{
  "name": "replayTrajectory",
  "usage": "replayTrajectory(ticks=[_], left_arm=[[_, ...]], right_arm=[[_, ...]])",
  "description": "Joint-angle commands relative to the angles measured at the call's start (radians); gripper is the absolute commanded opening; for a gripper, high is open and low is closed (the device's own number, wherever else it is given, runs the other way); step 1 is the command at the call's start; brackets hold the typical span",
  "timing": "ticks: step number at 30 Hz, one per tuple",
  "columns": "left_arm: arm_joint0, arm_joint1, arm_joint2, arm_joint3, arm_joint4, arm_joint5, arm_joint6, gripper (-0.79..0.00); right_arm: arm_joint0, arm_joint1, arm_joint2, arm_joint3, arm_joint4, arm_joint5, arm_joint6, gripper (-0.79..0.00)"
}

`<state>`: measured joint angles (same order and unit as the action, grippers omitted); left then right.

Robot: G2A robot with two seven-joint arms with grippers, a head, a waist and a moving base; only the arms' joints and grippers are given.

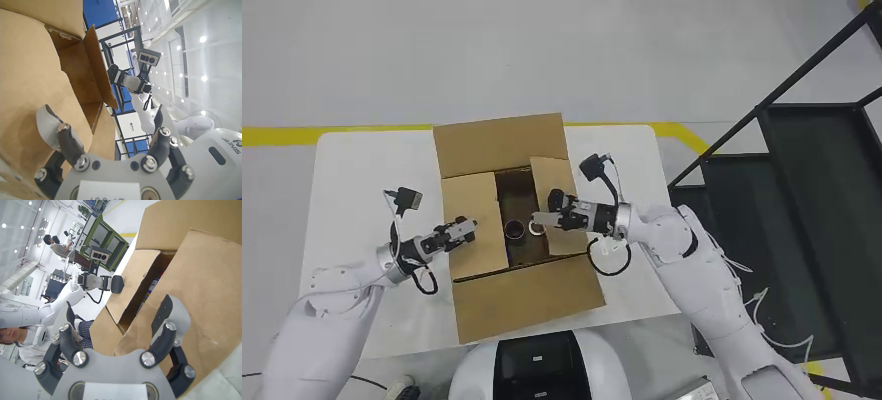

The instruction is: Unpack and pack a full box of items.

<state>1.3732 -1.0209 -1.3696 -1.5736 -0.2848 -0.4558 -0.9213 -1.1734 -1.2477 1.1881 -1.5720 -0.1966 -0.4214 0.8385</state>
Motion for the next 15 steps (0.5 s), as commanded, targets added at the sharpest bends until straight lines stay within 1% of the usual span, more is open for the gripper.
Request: replayTrajectory(ticks=[1, 4, 9, 15], left_arm=[[0.005, 0.001, -0.002, -0.009, 0.009, 0.002, 0.005, 0.000], [0.012, 0.002, -0.007, -0.018, 0.016, 0.003, 0.013, 0.000], [0.022, 0.004, -0.009, -0.031, 0.047, 0.009, 0.028, 0.000], [0.032, 0.003, 0.010, -0.043, 0.094, 0.016, 0.063, 0.000]], right_arm=[[0.032, -0.006, -0.041, 0.022, -0.010, 0.039, 0.006, 0.000], [0.075, -0.013, -0.084, 0.065, -0.026, 0.090, 0.011, 0.000], [0.108, -0.022, -0.131, 0.093, -0.031, 0.117, 0.008, 0.000], [0.116, -0.021, -0.147, 0.093, -0.046, 0.134, 0.009, 0.000]])
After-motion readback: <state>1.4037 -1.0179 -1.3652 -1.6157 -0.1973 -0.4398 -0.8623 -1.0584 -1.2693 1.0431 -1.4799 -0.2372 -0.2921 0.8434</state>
